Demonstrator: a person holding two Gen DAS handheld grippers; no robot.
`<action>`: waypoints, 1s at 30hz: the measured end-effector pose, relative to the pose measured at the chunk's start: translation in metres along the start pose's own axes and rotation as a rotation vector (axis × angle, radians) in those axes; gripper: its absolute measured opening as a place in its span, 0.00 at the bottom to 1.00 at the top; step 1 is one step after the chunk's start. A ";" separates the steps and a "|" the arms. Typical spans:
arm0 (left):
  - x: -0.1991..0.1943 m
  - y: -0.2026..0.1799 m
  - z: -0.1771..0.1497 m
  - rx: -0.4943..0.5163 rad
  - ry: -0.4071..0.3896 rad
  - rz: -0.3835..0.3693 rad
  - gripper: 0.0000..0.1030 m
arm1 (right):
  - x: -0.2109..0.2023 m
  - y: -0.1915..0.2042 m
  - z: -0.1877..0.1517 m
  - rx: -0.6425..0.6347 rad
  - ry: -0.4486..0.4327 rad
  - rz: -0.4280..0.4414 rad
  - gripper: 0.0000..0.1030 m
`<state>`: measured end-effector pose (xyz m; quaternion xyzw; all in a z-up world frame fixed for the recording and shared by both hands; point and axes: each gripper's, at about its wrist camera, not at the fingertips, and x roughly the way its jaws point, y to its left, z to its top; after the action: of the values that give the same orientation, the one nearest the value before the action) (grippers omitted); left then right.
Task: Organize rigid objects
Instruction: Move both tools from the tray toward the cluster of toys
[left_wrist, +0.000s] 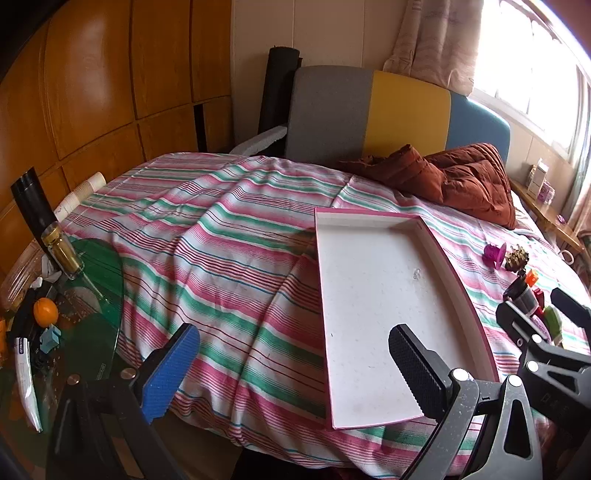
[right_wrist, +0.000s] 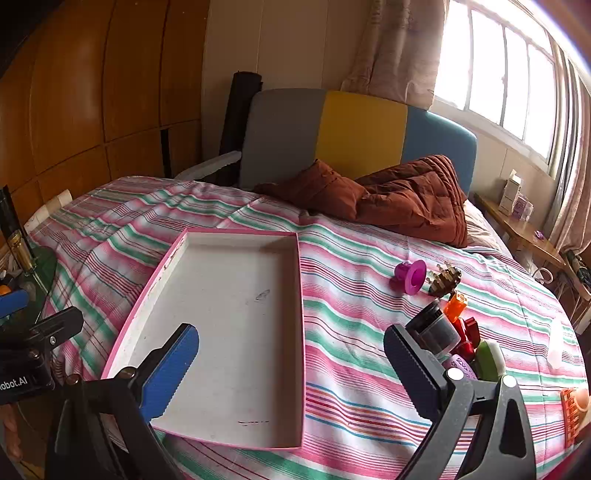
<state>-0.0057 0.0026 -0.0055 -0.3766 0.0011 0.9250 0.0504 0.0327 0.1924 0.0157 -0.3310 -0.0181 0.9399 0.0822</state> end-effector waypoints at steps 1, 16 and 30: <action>0.001 -0.001 0.000 0.004 0.003 0.002 1.00 | 0.000 -0.001 0.000 -0.002 0.000 0.000 0.99; 0.008 -0.018 0.004 0.050 0.015 -0.034 1.00 | -0.003 -0.040 0.004 0.021 -0.005 0.000 0.99; 0.010 -0.093 0.016 0.254 0.033 -0.246 1.00 | -0.030 -0.210 0.004 0.380 0.066 -0.111 0.99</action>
<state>-0.0155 0.0968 0.0019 -0.3795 0.0726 0.8981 0.2103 0.0831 0.3942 0.0553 -0.3385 0.1441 0.9091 0.1952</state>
